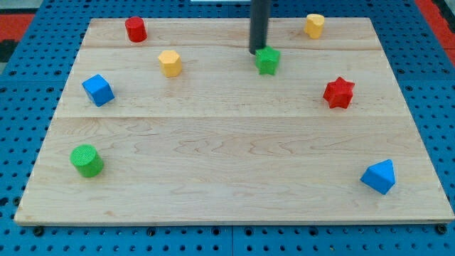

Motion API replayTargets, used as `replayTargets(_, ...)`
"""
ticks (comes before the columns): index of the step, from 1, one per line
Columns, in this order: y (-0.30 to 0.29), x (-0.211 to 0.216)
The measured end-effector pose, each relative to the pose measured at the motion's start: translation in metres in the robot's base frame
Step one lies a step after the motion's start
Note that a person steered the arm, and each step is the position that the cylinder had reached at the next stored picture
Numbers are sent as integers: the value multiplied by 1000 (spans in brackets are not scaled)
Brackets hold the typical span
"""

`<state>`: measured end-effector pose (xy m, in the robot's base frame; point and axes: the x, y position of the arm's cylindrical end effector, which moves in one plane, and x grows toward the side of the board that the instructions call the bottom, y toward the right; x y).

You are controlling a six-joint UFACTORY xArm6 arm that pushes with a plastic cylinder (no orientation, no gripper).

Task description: Push the red star to the top left of the green star

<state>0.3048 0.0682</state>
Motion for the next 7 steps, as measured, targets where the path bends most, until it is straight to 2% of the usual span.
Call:
replayTargets(1, -2, 8)
replayTargets(2, -12, 58)
replayTargets(3, 49, 114)
replayTargets(4, 61, 128)
replayTargets(6, 140, 92)
replayTargets(7, 179, 90)
